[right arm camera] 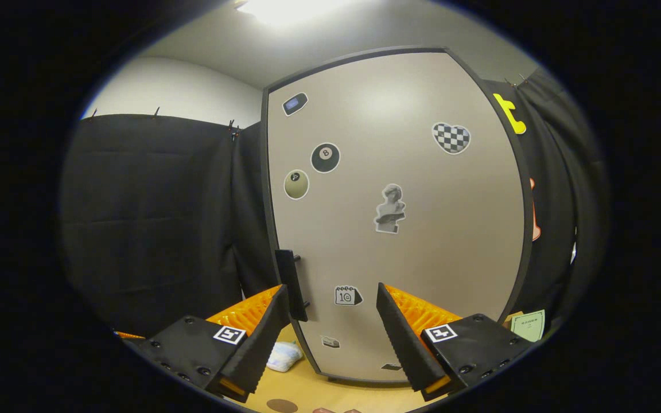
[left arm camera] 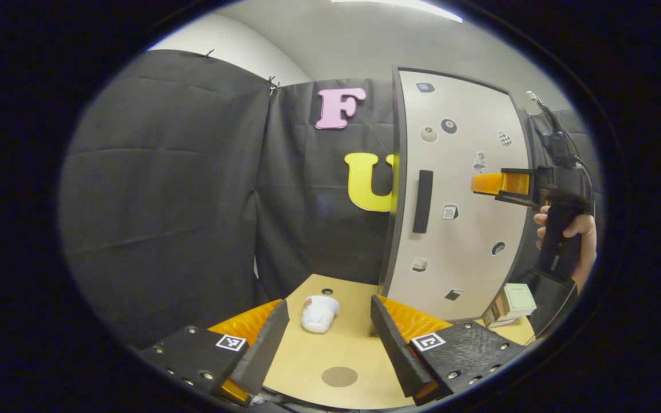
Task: Open the cabinet door with the right hand, grasp the bottle in the cabinet with the left hand and place it on the coaster, then close the cabinet door with the right hand.
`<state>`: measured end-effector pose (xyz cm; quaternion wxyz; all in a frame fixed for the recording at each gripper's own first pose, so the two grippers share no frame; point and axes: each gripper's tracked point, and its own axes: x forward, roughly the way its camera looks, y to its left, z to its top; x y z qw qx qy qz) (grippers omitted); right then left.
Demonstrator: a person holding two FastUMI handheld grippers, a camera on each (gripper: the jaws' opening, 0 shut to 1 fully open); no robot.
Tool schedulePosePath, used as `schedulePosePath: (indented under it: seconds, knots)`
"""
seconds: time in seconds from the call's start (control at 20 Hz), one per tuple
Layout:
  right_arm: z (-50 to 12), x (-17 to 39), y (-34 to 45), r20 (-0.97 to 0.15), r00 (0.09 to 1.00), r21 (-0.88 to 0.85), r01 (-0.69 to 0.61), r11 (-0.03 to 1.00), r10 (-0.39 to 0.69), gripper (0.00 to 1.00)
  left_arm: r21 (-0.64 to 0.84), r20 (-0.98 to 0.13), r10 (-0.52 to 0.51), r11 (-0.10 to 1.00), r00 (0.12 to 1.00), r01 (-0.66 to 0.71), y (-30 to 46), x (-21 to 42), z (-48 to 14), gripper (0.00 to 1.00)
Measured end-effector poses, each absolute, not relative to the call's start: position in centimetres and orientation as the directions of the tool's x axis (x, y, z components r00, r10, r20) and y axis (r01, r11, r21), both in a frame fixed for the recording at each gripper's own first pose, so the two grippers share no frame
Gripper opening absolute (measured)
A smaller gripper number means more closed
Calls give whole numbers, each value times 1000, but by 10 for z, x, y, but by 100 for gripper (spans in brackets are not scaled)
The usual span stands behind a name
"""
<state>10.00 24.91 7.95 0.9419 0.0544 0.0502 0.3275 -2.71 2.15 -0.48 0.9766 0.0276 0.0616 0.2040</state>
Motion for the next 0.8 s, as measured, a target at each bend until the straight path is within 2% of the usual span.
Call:
schedulePosePath:
  seconds: [0.1, 0.2, 0.4, 0.8]
  knots:
    - [83, 103, 260, -60, 785, 138, -606, 784, 617, 97, 75, -73, 406, 913, 911, -401, 30, -26, 4, 90]
    - [87, 107, 272, -51, 795, 138, -593, 793, 604, 98, 64, -59, 387, 922, 920, -383, 39, -21, 7, 87]
    - [85, 112, 302, -68, 803, 128, -582, 803, 592, 97, 69, -96, 369, 929, 924, -364, 65, -14, -7, 87]
    - [57, 143, 343, -138, 853, 76, -497, 864, 503, 97, 63, -132, 294, 955, 946, -288, 92, 9, -26, 88]
